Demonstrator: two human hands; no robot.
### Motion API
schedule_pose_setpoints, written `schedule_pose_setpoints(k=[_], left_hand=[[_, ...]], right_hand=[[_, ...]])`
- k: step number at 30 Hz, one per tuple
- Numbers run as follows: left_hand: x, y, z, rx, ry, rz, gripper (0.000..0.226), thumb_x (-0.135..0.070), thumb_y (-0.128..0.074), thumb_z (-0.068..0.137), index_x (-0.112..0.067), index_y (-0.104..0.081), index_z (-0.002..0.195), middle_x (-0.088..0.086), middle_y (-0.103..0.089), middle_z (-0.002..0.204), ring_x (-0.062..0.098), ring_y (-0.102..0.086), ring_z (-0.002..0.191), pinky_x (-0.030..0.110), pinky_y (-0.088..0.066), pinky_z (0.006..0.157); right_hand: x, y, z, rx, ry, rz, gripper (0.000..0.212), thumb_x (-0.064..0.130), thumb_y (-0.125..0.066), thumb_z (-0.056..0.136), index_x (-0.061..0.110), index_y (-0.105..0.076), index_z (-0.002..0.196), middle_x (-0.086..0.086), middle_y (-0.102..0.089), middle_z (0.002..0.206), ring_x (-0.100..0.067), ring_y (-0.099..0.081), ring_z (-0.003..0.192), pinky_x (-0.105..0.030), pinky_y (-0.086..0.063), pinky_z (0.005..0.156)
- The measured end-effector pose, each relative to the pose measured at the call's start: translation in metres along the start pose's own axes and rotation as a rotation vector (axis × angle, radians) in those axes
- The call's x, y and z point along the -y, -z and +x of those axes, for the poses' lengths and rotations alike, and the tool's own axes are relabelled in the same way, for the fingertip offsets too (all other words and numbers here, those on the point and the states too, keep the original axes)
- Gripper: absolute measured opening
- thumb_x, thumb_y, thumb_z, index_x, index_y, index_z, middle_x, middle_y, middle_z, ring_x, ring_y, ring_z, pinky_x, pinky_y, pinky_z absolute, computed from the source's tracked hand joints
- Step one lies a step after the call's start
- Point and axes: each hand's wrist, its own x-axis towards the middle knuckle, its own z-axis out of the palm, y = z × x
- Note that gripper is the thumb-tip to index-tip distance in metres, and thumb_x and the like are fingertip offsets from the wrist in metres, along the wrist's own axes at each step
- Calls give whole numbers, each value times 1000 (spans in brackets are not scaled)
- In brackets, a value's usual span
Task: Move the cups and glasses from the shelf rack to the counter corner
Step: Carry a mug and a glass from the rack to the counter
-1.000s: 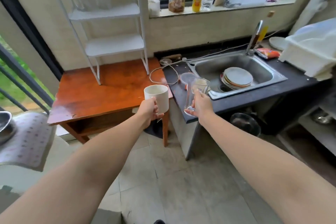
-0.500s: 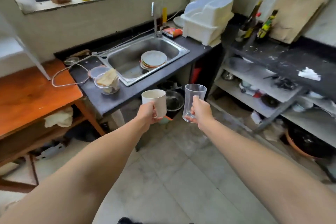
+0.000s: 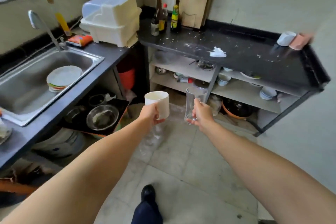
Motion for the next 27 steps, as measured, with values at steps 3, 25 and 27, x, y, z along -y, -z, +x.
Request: schedule_pose_setpoints(k=[3,25,27], left_hand=[[-13,-42,27,81,13,43,26,-5,-36,90,-10,-48,113,1,-29,63,12,-29,51,36,-52,61],[-150,-325,239,430,77,305,10,-11,-39,95,-10,-48,90,3,-30,66,13,-34,55,46,-55,82],[-158,-354,258,434,64,312,14,-11,-39,95,-11,-46,82,2,-29,64,13,-32,54,45,-55,77]], right_hand=[[15,21,37,-56,-1,36,31,35,-43,96,17,-50,71,-1,-37,62,-13,-38,53,-40,-57,65],[183,132,287,-393,27,220,23,30,-42,95,16,-52,80,-3,-39,64,-14,-40,57,-37,-59,65],[198,146,317,-397,27,227,22,31,-42,96,14,-54,88,-3,-40,63,-15,-41,56,-38,-59,65]])
